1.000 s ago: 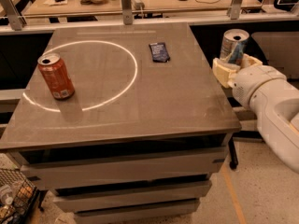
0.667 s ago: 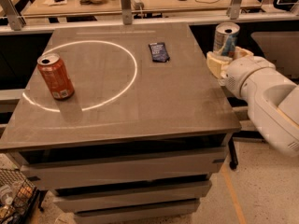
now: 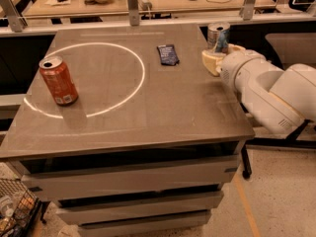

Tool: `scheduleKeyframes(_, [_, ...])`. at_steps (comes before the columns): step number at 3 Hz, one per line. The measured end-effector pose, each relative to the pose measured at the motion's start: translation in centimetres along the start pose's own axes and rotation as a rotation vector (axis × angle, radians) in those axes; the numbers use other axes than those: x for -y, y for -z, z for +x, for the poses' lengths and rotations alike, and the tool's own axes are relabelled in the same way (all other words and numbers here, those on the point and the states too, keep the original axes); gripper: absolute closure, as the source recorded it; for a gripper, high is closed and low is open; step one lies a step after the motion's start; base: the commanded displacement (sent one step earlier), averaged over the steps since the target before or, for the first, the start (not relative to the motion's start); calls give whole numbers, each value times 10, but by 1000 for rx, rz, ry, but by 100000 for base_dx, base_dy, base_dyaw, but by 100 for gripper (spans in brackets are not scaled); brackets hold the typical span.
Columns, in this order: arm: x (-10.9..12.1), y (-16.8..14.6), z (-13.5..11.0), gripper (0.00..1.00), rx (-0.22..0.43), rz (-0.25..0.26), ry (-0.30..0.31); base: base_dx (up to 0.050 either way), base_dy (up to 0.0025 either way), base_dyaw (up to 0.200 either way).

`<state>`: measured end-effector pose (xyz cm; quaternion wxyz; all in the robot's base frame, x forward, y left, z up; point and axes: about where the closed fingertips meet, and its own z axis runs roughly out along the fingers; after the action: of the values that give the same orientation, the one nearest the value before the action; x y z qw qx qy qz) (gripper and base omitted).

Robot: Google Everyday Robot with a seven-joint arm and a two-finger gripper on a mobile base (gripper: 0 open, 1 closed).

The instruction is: Knock coke can over

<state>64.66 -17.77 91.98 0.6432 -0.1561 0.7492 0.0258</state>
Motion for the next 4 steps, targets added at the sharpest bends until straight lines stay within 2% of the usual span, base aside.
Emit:
scheduleKeyframes(2, [9, -49, -19, 100, 35, 6, -45, 0, 0, 0])
scheduleKeyframes(4, [6, -86, -15, 100, 41, 0, -52, 0, 0, 0])
